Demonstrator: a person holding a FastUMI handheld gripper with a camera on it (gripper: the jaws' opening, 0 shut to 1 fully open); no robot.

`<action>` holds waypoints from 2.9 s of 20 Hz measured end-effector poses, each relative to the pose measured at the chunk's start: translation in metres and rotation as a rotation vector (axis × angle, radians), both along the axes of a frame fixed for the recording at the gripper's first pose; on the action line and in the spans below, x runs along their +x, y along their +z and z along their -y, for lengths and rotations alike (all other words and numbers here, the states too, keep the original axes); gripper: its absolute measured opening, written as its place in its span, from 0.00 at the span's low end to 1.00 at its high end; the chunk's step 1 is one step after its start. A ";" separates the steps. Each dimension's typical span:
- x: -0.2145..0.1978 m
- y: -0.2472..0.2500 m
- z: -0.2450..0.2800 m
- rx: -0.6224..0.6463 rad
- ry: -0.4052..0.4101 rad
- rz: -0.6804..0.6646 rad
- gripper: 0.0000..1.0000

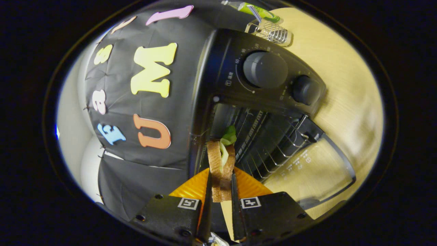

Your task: Open the toaster oven, put the food inside, and close the toaster oven door.

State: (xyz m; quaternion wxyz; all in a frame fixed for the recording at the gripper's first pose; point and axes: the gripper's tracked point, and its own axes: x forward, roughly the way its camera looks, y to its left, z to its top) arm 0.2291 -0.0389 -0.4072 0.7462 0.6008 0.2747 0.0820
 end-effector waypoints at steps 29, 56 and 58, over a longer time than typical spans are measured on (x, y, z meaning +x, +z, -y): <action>0.003 -0.044 -0.049 -0.627 0.171 -0.283 1.00; -0.169 -0.131 0.006 -1.220 0.423 -0.368 1.00; -0.165 -0.138 0.010 -1.222 0.405 -0.385 1.00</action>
